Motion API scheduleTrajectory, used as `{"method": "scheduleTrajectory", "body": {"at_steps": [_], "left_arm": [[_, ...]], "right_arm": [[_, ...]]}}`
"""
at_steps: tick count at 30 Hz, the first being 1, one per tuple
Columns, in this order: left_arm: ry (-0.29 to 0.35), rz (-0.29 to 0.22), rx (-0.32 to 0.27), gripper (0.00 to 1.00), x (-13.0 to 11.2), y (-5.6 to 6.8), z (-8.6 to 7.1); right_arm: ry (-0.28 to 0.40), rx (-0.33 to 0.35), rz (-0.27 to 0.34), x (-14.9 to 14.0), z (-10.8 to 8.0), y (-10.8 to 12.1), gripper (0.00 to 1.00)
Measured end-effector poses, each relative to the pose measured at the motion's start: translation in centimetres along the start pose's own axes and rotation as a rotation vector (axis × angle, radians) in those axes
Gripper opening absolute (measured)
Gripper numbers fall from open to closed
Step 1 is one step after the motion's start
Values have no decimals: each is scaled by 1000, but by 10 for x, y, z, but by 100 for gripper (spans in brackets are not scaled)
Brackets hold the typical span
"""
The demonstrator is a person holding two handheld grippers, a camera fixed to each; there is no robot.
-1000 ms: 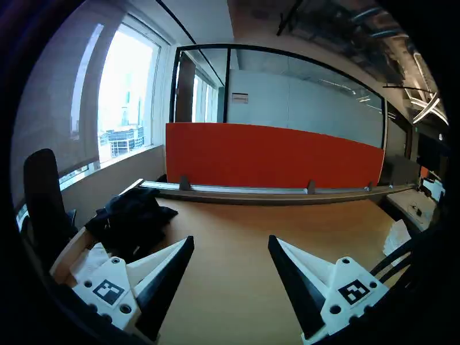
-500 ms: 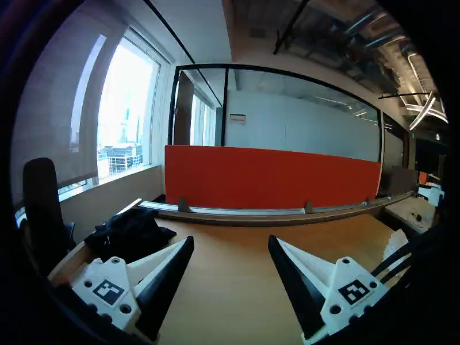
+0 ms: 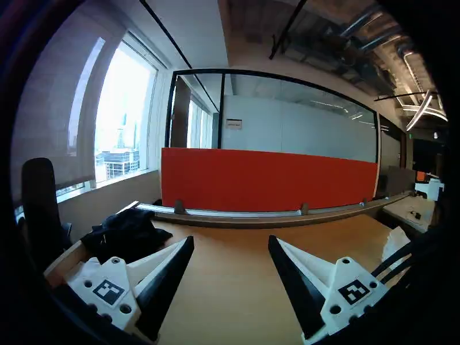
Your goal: Fold towel
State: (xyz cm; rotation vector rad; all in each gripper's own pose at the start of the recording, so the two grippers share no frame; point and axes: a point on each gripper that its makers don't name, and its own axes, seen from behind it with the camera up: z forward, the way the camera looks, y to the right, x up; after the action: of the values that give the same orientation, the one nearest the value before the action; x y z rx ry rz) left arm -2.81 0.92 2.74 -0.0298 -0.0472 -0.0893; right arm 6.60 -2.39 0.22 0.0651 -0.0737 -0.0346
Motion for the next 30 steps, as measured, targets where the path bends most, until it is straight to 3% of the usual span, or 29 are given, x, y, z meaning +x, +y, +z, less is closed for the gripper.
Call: {"method": "scheduleTrajectory", "body": {"at_steps": [8, 23, 30], "left_arm": [[32, 18, 14, 96, -26, -2, -3], [85, -21, 29, 95, -87, -14, -10], [93, 11, 24, 96, -109, -13, -10]], "right_arm": [[3, -4, 15, -11, -3, -5, 100], [-8, 7, -27, -38, -3, -24, 100], [-21, 10, -32, -57, -5, -27, 100]]}}
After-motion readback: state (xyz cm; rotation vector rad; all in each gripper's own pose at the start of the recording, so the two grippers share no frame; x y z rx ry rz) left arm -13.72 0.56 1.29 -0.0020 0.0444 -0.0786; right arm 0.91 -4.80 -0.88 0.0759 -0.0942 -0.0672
